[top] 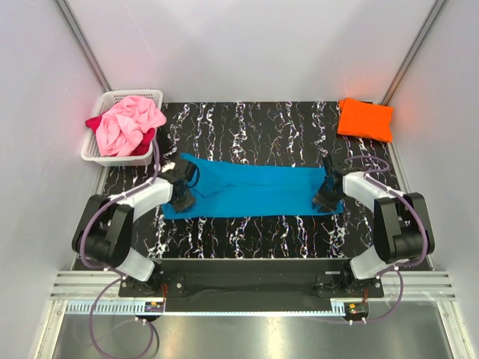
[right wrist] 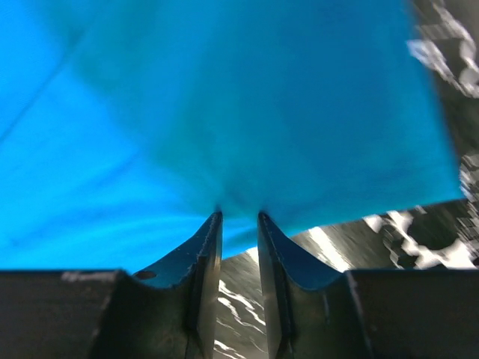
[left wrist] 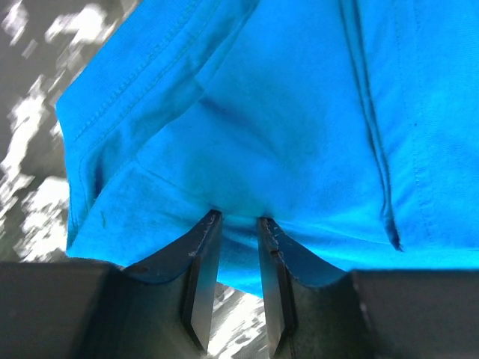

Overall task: Fold and stack the t-shirts
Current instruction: Fold the tshirt

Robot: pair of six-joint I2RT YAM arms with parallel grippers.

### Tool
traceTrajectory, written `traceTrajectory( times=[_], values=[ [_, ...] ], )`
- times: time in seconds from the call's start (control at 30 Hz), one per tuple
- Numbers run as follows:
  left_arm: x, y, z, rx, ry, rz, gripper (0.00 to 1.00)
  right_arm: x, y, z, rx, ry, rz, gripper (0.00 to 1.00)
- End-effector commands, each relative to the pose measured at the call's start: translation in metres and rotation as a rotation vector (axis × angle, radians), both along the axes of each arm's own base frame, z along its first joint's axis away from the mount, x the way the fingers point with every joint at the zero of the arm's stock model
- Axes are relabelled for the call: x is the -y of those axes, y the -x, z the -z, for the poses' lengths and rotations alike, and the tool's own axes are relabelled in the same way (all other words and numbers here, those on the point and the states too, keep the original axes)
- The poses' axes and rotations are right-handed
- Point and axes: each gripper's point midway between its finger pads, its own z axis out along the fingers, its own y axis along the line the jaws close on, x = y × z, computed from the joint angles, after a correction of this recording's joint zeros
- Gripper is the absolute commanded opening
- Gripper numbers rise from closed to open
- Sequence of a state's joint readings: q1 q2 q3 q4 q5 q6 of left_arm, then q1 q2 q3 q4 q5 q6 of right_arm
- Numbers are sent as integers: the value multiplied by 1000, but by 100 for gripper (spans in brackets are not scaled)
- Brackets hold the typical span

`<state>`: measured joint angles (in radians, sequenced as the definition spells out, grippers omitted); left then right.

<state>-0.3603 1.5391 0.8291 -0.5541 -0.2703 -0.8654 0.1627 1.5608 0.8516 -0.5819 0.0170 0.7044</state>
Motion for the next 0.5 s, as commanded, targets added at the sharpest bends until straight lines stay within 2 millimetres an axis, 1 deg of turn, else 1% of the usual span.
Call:
traceTrajectory(
  times=[0.0,0.03,0.1,0.13,0.17,0.2,0.23,0.3,0.37,0.43,0.47],
  values=[
    [-19,44,3,-91,-52,-30,32,12,17,-6,-4,58,25,32],
    [-17,41,-9,-49,-32,-26,32,12,17,-8,5,58,20,32],
    [-9,39,-25,-4,17,3,32,12,15,-16,28,57,20,32],
    [-4,33,-47,56,49,17,33,13,14,-19,36,58,19,32],
    [-1,31,-57,83,62,31,34,13,12,-25,50,59,19,32],
    [4,26,-72,122,90,41,34,13,11,-28,54,64,19,32],
    [5,26,-88,166,108,54,35,14,12,-32,60,65,18,32],
    [10,22,-106,216,139,69,37,14,9,-38,78,66,18,32],
    [13,20,-116,248,156,75,38,13,8,-42,90,65,18,32],
    [15,15,-117,245,157,79,39,13,8,-44,94,61,21,32],
    [16,12,-109,214,145,83,38,12,8,-47,101,56,21,32]
  ],
)
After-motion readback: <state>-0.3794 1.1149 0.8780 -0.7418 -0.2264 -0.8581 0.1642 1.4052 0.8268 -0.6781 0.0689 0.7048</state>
